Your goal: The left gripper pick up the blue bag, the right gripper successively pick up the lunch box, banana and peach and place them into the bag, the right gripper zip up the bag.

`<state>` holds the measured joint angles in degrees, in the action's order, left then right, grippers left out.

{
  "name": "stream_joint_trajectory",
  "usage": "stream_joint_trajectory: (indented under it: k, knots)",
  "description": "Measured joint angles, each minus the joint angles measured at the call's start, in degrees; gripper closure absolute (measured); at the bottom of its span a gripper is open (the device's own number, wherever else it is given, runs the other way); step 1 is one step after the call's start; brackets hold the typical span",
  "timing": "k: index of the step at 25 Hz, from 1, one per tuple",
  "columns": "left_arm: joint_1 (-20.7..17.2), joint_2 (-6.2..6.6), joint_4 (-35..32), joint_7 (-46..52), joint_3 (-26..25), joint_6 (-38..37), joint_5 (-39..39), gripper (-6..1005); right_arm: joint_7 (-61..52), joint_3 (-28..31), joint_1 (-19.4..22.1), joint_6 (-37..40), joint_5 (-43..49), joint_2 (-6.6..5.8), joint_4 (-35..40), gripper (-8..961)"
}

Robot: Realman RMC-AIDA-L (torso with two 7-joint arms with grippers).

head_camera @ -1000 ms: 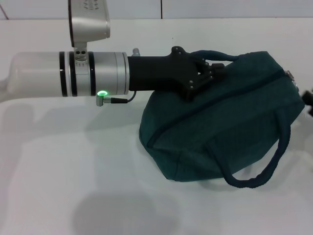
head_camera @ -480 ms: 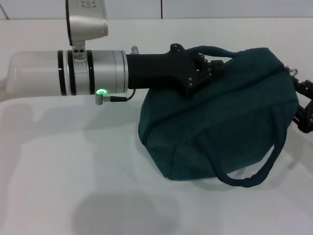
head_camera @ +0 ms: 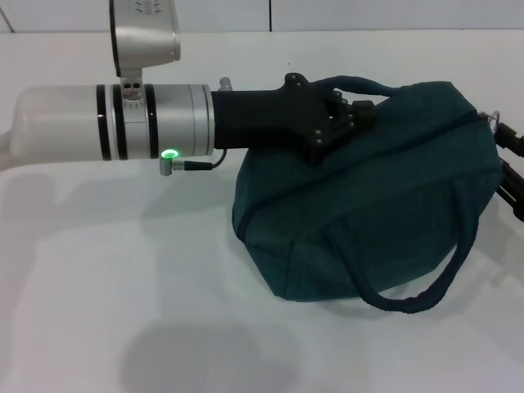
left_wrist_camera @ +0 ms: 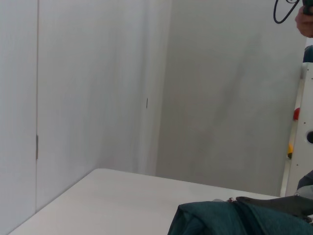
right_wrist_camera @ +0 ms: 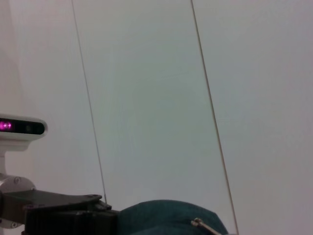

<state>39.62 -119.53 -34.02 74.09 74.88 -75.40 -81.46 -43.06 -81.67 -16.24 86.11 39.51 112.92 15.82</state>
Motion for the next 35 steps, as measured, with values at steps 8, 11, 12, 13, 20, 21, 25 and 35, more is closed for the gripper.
stream_joint_trajectory:
  k: [8, 11, 12, 13, 20, 21, 25, 35]
  knots:
    - [0.02, 0.0, 0.01, -0.13, 0.0, 0.0, 0.0, 928, -0.06, 1.9, -0.5, -0.64, -0.04, 0.25, 0.29, 562]
    - [0.14, -0.05, 0.01, -0.26, 0.0, 0.0, 0.0, 926, 0.0, 1.9, -1.04, -1.01, -0.09, 0.3, 0.32, 574]
    - [0.16, -0.07, 0.01, -0.28, 0.0, 0.0, 0.0, 925, -0.04, 1.9, -1.29, -1.23, -0.07, 0.3, 0.33, 577]
    - [0.16, -0.08, 0.01, -0.28, 0.0, 0.0, 0.0, 925, -0.12, 1.86, -1.57, -1.49, 0.0, 0.3, 0.33, 581]
    - [-0.11, -0.08, 0.01, -0.96, 0.0, 0.0, 0.93, 921, -0.08, 1.55, -2.38, -4.02, 0.41, 0.69, 0.42, 608]
    - [-0.21, -0.06, 0.01, -1.07, 0.0, 0.0, 1.1, 921, -0.06, 1.48, -2.38, -3.94, 0.61, 0.72, 0.44, 611]
    - [-0.3, -0.01, 0.01, -1.13, 0.0, 0.0, 1.24, 918, 0.0, 1.39, -2.12, -3.4, 1.09, 0.8, 0.46, 627]
    - [-0.36, 0.09, 0.15, -1.15, 0.0, 0.0, 1.29, 913, 2.17, 1.35, -1.17, -0.9, 1.11, 1.15, 0.31, 716]
